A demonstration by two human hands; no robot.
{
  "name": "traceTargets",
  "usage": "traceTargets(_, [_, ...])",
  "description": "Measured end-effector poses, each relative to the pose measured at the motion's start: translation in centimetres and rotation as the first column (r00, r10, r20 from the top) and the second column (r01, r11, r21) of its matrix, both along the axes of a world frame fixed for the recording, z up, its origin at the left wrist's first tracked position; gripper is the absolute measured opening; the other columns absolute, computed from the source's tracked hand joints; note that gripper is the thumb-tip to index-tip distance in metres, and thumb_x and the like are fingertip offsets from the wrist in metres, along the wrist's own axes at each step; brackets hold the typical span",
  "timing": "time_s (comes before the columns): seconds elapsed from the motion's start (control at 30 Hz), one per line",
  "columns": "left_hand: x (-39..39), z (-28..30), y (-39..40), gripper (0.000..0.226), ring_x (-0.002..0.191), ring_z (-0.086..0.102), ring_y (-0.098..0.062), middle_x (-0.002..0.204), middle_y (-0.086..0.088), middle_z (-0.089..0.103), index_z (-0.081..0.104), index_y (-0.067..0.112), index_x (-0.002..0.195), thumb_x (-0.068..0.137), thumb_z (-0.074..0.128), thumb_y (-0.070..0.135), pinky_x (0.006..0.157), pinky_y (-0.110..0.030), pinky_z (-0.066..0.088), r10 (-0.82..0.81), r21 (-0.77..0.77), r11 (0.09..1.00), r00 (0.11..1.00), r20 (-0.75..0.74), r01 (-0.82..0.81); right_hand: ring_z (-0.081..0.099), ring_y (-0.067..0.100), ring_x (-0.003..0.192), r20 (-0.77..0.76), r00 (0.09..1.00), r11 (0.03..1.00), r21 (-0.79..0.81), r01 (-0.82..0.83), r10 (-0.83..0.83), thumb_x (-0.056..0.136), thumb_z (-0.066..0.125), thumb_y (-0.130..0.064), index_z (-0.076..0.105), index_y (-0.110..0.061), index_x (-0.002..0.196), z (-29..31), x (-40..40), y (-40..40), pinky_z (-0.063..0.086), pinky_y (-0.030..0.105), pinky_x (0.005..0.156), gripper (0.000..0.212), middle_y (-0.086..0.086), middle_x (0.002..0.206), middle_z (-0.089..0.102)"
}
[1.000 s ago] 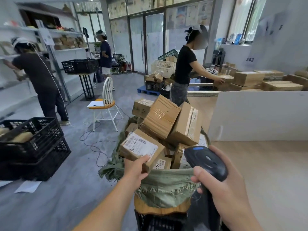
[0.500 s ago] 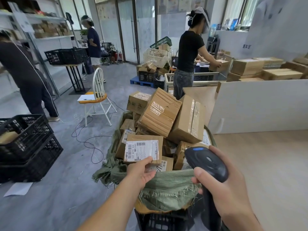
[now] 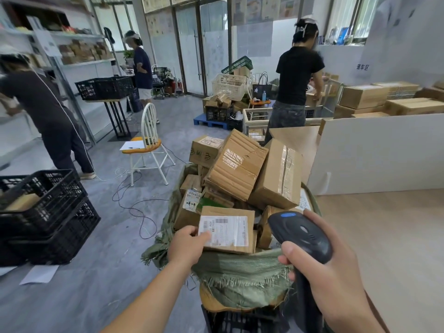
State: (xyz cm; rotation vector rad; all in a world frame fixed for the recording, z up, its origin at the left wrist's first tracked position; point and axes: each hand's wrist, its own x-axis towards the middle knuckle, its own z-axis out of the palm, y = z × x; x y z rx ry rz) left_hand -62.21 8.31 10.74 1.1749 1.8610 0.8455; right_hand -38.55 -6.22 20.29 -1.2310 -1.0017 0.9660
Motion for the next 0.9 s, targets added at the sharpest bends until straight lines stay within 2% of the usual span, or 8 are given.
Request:
traceTargets(0.1, [0.4, 0.5, 0.1, 0.011, 0.072, 0.065, -0.023, 0.085, 0.000, 0.071, 0.066, 0.027, 0.088, 0.093, 0.068, 0.036, 0.064, -0.036, 0.052, -0.093, -0.013, 0.996, 0.994, -0.063, 0.093, 0.076, 0.031, 0.089, -0.005, 1.000, 1.000, 0.004, -0.004, 0.004, 0.070, 0.088, -0.007, 0.065, -0.047, 0.119, 0.2, 0.0, -0.4, 0.060, 0.037, 0.056, 0.067, 0.002, 0.109, 0.076])
traceTargets(0.3, [0.6, 0.8, 0.7, 0.035, 0.080, 0.066, -0.022, 0.101, 0.000, 0.072, 0.067, 0.021, 0.111, 0.089, 0.067, 0.048, 0.067, -0.036, 0.052, -0.190, -0.072, 0.981, 0.970, -0.151, 0.180, 0.076, 0.035, 0.085, 0.013, 0.999, 0.999, 0.013, 0.051, -0.051, 0.070, 0.088, -0.003, 0.067, -0.045, 0.119, 0.3, 0.9, -1.4, 0.061, 0.040, 0.054, 0.068, 0.000, 0.109, 0.076])
traceTargets(0.47, [1.4, 2.0, 0.6, 0.069, 0.128, 0.056, -0.025, 0.146, 0.000, 0.055, 0.048, 0.019, 0.147, 0.091, 0.063, 0.057, 0.093, -0.038, 0.046, -0.152, 0.005, 0.987, 0.941, -0.303, 0.161, 0.075, 0.036, 0.083, 0.026, 0.996, 0.996, 0.024, 0.082, -0.083, 0.071, 0.087, -0.002, 0.069, -0.047, 0.114, 0.4, 1.8, -2.4, 0.059, 0.037, 0.052, 0.065, 0.007, 0.107, 0.076])
traceTargets(0.57, [2.2, 2.6, 0.4, 0.066, 0.122, 0.057, -0.025, 0.143, -0.001, 0.056, 0.050, 0.021, 0.145, 0.092, 0.057, 0.060, 0.081, -0.034, 0.042, -0.132, 0.049, 0.986, 0.932, -0.337, 0.157, 0.076, 0.034, 0.085, 0.028, 0.994, 0.995, 0.023, 0.101, -0.102, 0.071, 0.087, -0.003, 0.070, -0.054, 0.104, 0.8, 2.2, -3.0, 0.058, 0.032, 0.053, 0.063, 0.007, 0.103, 0.077])
traceTargets(0.67, [2.8, 3.2, 0.0, 0.057, 0.118, 0.056, -0.023, 0.141, -0.002, 0.052, 0.052, 0.021, 0.141, 0.094, 0.057, 0.053, 0.082, -0.035, 0.046, -0.062, 0.193, 0.969, 0.908, -0.413, 0.155, 0.076, 0.035, 0.088, 0.019, 0.991, 0.991, 0.022, 0.130, -0.130, 0.071, 0.088, -0.005, 0.068, -0.049, 0.110, 0.8, 2.6, -3.5, 0.058, 0.033, 0.053, 0.062, 0.004, 0.108, 0.076])
traceTargets(0.73, [3.4, 3.3, -0.2, 0.048, 0.119, 0.054, -0.025, 0.132, -0.004, 0.053, 0.059, 0.014, 0.135, 0.094, 0.064, 0.038, 0.085, -0.039, 0.050, -0.057, 0.400, 0.863, 0.846, -0.530, 0.309, 0.076, 0.035, 0.086, 0.007, 0.987, 0.987, 0.024, 0.160, -0.160, 0.071, 0.089, -0.004, 0.066, -0.045, 0.115, 0.7, 3.0, -3.9, 0.058, 0.033, 0.053, 0.064, 0.005, 0.108, 0.076])
traceTargets(0.8, [4.9, 3.4, -0.2, 0.043, 0.110, 0.055, -0.026, 0.120, -0.005, 0.055, 0.064, 0.008, 0.126, 0.090, 0.066, 0.030, 0.084, -0.039, 0.054, -0.066, 0.544, 0.657, 0.758, -0.649, 0.522, 0.076, 0.035, 0.084, -0.004, 0.981, 0.981, 0.023, 0.193, -0.193, 0.070, 0.089, -0.005, 0.065, -0.042, 0.120, 0.7, 3.4, -4.3, 0.058, 0.033, 0.053, 0.067, 0.005, 0.106, 0.077])
traceTargets(0.9, [8.5, 4.4, -0.6, 0.045, 0.102, 0.056, -0.026, 0.112, -0.006, 0.058, 0.067, 0.007, 0.120, 0.088, 0.053, 0.036, 0.082, -0.039, 0.054, -0.117, 0.571, 0.483, 0.696, -0.709, 0.663, 0.076, 0.036, 0.082, -0.028, 0.969, 0.969, 0.032, 0.246, -0.245, 0.070, 0.089, -0.004, 0.064, -0.039, 0.125, 0.7, 4.6, -5.5, 0.057, 0.034, 0.052, 0.070, 0.004, 0.107, 0.077])
